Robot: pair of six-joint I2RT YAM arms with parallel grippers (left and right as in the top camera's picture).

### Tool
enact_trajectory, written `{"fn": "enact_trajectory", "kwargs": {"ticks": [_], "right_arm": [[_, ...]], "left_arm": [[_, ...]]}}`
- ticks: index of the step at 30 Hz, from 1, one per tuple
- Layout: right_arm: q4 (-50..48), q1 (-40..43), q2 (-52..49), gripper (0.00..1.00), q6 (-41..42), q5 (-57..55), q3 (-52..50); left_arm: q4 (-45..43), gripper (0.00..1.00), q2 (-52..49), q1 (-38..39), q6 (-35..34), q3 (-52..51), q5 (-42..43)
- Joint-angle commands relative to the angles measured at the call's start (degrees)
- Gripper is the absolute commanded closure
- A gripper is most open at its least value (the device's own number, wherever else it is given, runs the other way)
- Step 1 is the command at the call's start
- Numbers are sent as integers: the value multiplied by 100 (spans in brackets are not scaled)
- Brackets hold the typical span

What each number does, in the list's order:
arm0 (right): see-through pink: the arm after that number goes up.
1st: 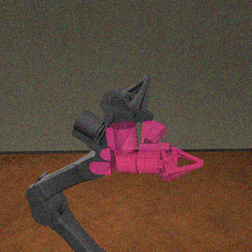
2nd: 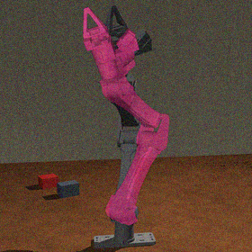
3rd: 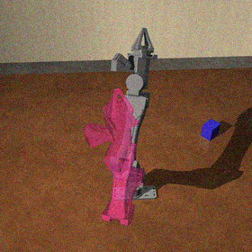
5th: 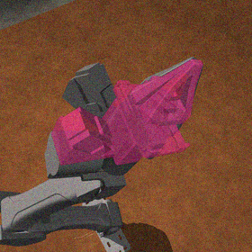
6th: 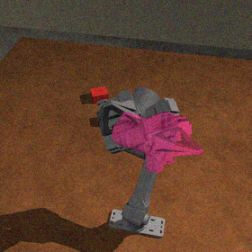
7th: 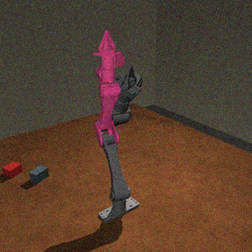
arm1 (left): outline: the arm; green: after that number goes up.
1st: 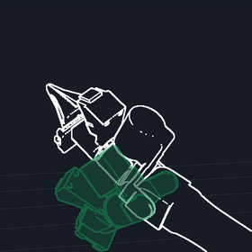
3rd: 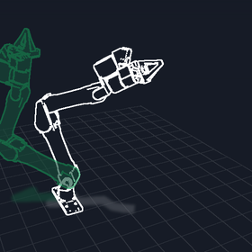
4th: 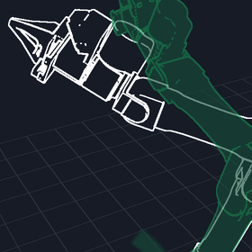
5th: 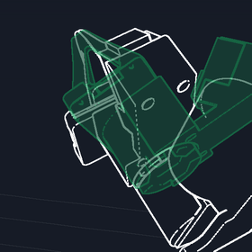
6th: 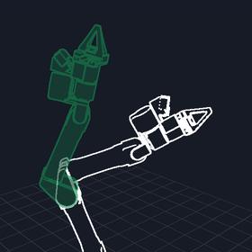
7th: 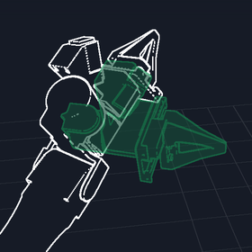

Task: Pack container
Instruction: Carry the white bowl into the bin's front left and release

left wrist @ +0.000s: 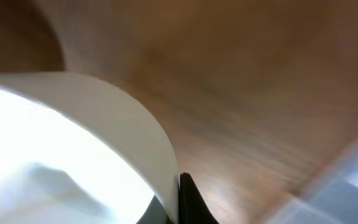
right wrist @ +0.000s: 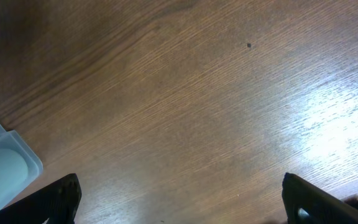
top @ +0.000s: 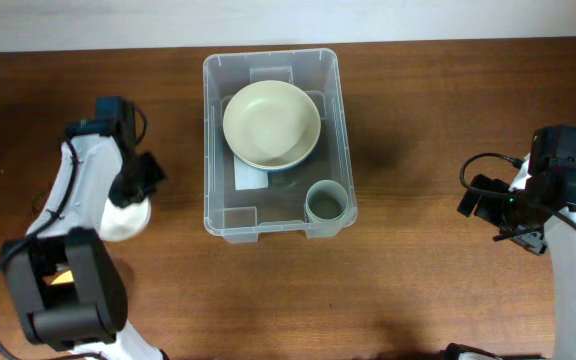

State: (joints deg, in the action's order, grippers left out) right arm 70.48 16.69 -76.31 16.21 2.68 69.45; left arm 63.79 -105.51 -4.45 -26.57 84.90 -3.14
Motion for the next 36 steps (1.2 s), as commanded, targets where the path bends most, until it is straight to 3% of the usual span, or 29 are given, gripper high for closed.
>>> {"fn": "enact_trajectory", "kwargs": {"ticks": [1, 6, 10, 19, 25, 36], "right_arm": [[7, -22, 42, 1, -37, 33, 96], [2, -22, 42, 1, -35, 35, 96], [0, -22, 42, 1, -35, 35, 96], [4, -22, 42, 1, -35, 37, 96], [28, -22, 42, 1, -35, 37, 96], [26, -22, 39, 1, -35, 35, 96]], "left_arm": [[282, 100, 662, 439, 192, 927, 83], [481, 99, 1097, 1416, 208, 1867, 79], [369, 99, 1176, 2275, 201, 1952, 76], [518, 99, 297, 3659, 26, 1902, 33], [697, 99, -468, 3622, -835, 1902, 103], [750, 99, -1561, 3530, -859, 1902, 446]]}}
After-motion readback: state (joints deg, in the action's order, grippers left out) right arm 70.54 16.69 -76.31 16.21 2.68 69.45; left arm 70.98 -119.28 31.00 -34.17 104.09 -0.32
